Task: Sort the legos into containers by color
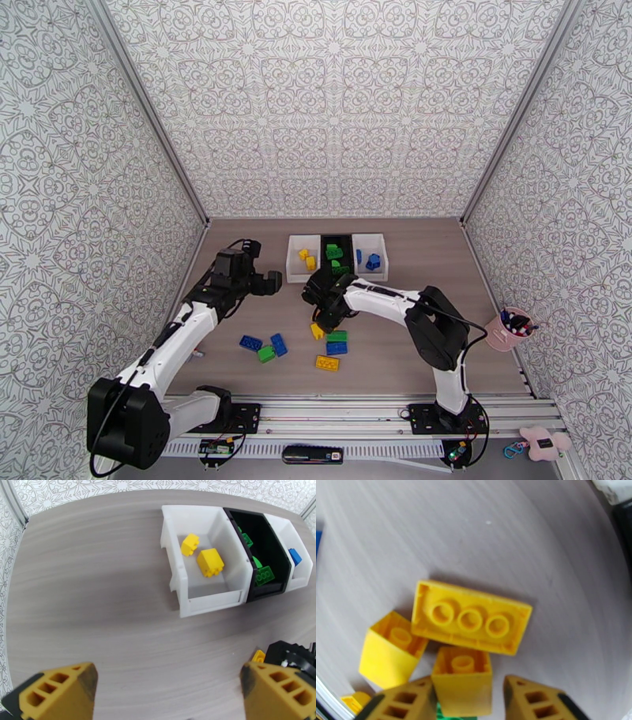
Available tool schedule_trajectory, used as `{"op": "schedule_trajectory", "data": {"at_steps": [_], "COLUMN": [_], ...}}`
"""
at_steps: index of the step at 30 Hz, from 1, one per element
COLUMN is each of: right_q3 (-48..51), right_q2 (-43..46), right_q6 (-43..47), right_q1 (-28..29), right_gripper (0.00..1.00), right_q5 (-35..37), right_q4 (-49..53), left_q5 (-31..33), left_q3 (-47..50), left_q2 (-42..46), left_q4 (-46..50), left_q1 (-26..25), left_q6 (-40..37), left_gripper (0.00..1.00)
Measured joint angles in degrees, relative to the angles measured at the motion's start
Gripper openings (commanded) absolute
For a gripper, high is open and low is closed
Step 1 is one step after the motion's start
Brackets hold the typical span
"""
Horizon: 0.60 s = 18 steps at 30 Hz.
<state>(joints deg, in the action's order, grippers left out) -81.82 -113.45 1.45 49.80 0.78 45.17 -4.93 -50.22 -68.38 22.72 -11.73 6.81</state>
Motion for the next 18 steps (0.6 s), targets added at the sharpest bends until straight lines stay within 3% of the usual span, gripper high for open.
{"op": "schedule_trajectory", "data": {"at_steps": [8,18], "right_q3": [0.9,4.8], "right_q2": [1.0,10.8], "right_q6": [-1.7,-8.4], "right_q1": [-1.1,-5.4], "right_gripper": [0.35,0.32], "right_q5": [0.0,-0.9], "right_q4": [-1.6,-6.1], "left_q5": [-4.4,-10.5], "left_q3": [4.1,11.4], "left_q2": [4.0,11.5], "left_q4": [-3.3,-11.0], "left_q1": [0.0,-2.4], "left_q6": [-3.4,-11.2], "left_gripper": [1.00,1.00]}}
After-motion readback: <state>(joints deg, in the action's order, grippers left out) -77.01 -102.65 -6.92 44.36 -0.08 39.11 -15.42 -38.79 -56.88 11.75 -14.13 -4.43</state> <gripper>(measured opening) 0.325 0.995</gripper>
